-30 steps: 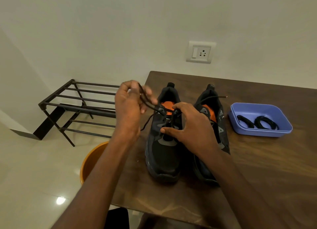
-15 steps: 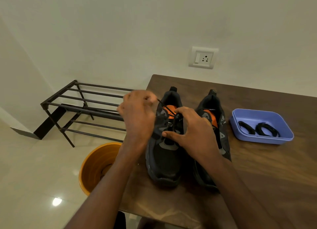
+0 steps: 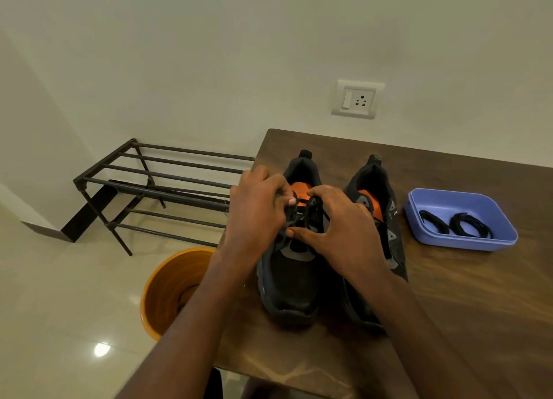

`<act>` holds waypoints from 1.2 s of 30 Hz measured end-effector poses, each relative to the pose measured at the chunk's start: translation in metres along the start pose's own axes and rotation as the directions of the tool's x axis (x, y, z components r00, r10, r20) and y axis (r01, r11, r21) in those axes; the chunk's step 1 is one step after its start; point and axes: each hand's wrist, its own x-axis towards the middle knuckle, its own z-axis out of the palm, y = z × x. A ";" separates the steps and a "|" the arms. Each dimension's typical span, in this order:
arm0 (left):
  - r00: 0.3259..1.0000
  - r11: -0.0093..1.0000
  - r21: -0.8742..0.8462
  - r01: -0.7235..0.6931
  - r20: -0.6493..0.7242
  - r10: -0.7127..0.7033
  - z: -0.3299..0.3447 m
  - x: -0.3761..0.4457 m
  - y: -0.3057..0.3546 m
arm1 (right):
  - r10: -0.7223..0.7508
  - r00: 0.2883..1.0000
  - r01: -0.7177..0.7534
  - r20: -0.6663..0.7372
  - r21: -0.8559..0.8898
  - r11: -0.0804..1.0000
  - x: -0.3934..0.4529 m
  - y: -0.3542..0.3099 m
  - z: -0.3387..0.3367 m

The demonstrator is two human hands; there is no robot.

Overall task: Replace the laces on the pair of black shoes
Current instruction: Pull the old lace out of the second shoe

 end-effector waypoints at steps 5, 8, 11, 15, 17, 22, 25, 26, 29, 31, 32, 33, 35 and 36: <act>0.970 0.952 -0.209 0.226 -0.043 -0.240 -0.001 0.001 0.003 | 0.034 0.998 -0.037 0.043 0.074 0.997 0.000 0.000 0.000; 0.809 0.549 -0.735 0.398 -0.001 -0.587 -0.014 0.009 0.001 | 0.064 0.996 -0.069 0.060 0.096 0.993 0.000 0.000 -0.002; 0.820 0.497 -0.764 0.411 0.072 -0.567 -0.028 0.010 -0.008 | 0.058 0.997 -0.064 0.057 0.112 0.992 0.001 -0.002 -0.003; 0.914 0.720 -0.587 0.370 0.090 -0.395 -0.039 0.004 -0.010 | 0.055 0.995 -0.064 0.085 0.114 0.991 0.004 -0.006 -0.004; 0.944 0.846 -0.419 0.330 0.147 -0.295 -0.044 0.003 -0.014 | 0.058 0.992 -0.071 0.110 0.120 0.990 0.006 -0.006 -0.004; 0.911 0.963 0.072 0.260 0.312 -0.269 -0.044 -0.003 -0.012 | 0.103 0.994 -0.107 0.032 0.171 0.979 0.012 -0.011 -0.004; 0.904 0.939 0.254 0.233 0.299 -0.306 -0.038 -0.005 -0.005 | 0.081 0.997 -0.080 -0.021 0.038 0.996 0.016 -0.019 0.006; 0.917 0.935 0.268 0.234 0.258 -0.303 -0.035 -0.005 -0.002 | 0.082 0.996 -0.081 -0.036 0.024 0.996 0.018 -0.020 0.009; 0.984 0.978 0.145 0.147 0.077 -0.159 -0.025 -0.003 0.003 | 0.136 0.988 -0.132 -0.076 0.057 0.990 0.020 -0.022 0.011; 0.993 0.999 0.028 0.021 0.116 -0.024 -0.021 0.002 0.006 | 0.152 0.985 -0.146 -0.086 0.076 0.986 0.019 -0.023 0.010; 0.980 1.000 -0.002 -0.016 0.198 0.016 -0.017 0.003 0.004 | 0.151 0.984 -0.142 -0.092 0.098 0.985 0.018 -0.024 0.011; 0.957 1.000 0.004 -0.022 0.291 0.020 -0.014 0.003 0.002 | 0.152 0.983 -0.137 -0.103 0.137 0.981 0.018 -0.024 0.012; 0.925 0.999 0.046 -0.018 0.379 0.000 -0.009 0.000 -0.005 | 0.187 0.971 -0.147 -0.150 0.244 0.958 0.021 -0.022 0.015; 0.925 0.999 0.035 -0.012 0.379 -0.002 -0.009 0.000 -0.009 | 0.224 0.957 -0.161 -0.185 0.304 0.939 0.022 -0.021 0.015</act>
